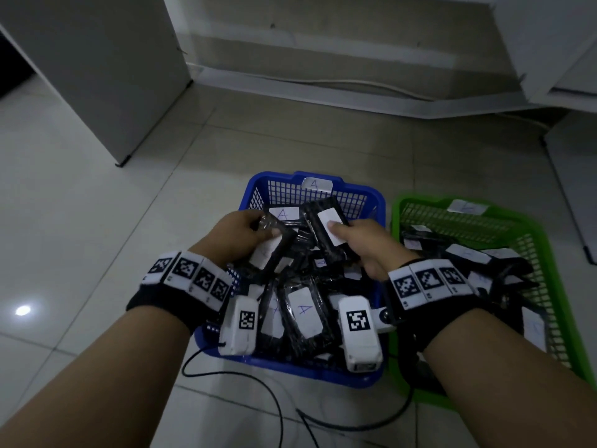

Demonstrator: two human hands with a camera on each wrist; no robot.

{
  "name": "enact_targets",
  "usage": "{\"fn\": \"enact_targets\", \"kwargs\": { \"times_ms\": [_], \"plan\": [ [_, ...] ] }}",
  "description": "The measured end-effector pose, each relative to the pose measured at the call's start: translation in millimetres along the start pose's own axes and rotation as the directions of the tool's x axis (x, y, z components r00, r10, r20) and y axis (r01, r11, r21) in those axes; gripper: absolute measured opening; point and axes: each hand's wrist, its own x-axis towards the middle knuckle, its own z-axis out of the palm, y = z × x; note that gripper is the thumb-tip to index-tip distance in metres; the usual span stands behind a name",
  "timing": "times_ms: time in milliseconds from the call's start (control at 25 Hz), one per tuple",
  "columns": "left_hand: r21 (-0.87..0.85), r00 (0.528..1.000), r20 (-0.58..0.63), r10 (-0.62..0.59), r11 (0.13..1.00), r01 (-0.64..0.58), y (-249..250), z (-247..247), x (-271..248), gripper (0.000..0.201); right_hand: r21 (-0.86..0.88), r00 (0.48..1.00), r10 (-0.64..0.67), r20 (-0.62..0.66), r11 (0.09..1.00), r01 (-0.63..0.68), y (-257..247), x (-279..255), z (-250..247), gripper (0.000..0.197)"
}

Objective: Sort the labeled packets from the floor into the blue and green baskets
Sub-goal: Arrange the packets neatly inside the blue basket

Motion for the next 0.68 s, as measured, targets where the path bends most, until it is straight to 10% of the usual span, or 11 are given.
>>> {"fn": "enact_targets", "kwargs": {
  "times_ms": [200,480,600,680],
  "plan": [
    [-0.684,0.991,0.120,-0.059,0.719,0.126,21,-4,-15,0.025,-0.005,0.989,-0.135,-0.053,0.991,0.135,-4,-7,12,0.027],
    [-0.905,0.999,0.032,-0.034,0.424,0.043,62,10,-24,0.004,0.100,0.963,-0.195,0.184,0.979,0.179,-22,-25,30,0.042],
    [-0.824,0.998,0.026,-0.065,0.563,0.058,52,19,-18,0.016,-0.010,0.942,-0.301,0.148,0.952,0.306,-19,-26,25,0.031],
    [-0.353,0.997,-0.028,-0.069,0.934,0.054,31,18,-10,0.015,-0.035,0.962,-0.264,0.070,0.963,0.267,-16,-21,16,0.026]
  ]
}}
